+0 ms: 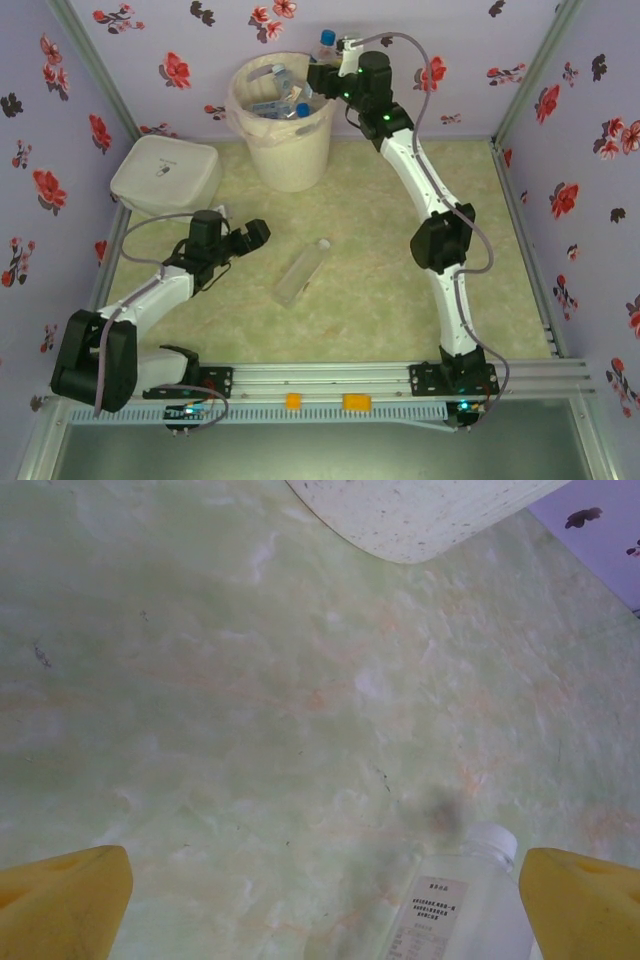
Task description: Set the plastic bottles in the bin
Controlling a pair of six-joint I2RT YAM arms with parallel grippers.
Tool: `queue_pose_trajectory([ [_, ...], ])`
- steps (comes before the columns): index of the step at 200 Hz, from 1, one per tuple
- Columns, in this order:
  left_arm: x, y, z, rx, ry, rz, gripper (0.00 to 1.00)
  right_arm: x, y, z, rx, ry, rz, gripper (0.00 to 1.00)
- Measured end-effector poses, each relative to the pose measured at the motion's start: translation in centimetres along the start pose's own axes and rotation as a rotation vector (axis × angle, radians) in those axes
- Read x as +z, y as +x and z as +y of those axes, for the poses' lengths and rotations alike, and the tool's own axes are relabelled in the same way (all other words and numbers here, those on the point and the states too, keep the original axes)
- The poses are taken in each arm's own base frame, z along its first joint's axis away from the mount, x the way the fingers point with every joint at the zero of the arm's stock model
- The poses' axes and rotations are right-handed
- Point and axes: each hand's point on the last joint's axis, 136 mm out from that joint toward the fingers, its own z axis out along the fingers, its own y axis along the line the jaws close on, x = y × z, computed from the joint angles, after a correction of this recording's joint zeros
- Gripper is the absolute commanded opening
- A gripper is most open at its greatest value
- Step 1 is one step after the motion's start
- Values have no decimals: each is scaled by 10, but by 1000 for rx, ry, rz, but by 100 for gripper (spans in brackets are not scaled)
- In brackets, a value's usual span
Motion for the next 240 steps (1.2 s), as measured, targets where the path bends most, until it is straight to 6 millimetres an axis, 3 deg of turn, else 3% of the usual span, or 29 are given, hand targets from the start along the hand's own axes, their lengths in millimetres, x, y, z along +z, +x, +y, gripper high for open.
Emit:
queue_pose_trajectory([
  [15,1,1,0,1,-1,4,100,4,11,-5,-7,13,22,89],
  [37,1,2,-1,2,0,6,100,10,30,-13,6,27,68,99],
  [62,1,1,-2,3,2,4,100,10,34,-16,18,32,80,100],
  [120,2,-2,-4,4,4,1,100,9,15,-3,67,-29,20,100],
  [177,3,-3,-6,7,7,3,100,6,19,-1,86,-34,39,100],
  [211,4,-4,-12,34,14,7,100,-14,31,-3,104,5,101,100],
  [240,3,-8,-28,91,43,3,100,-51,36,-4,109,76,145,100],
])
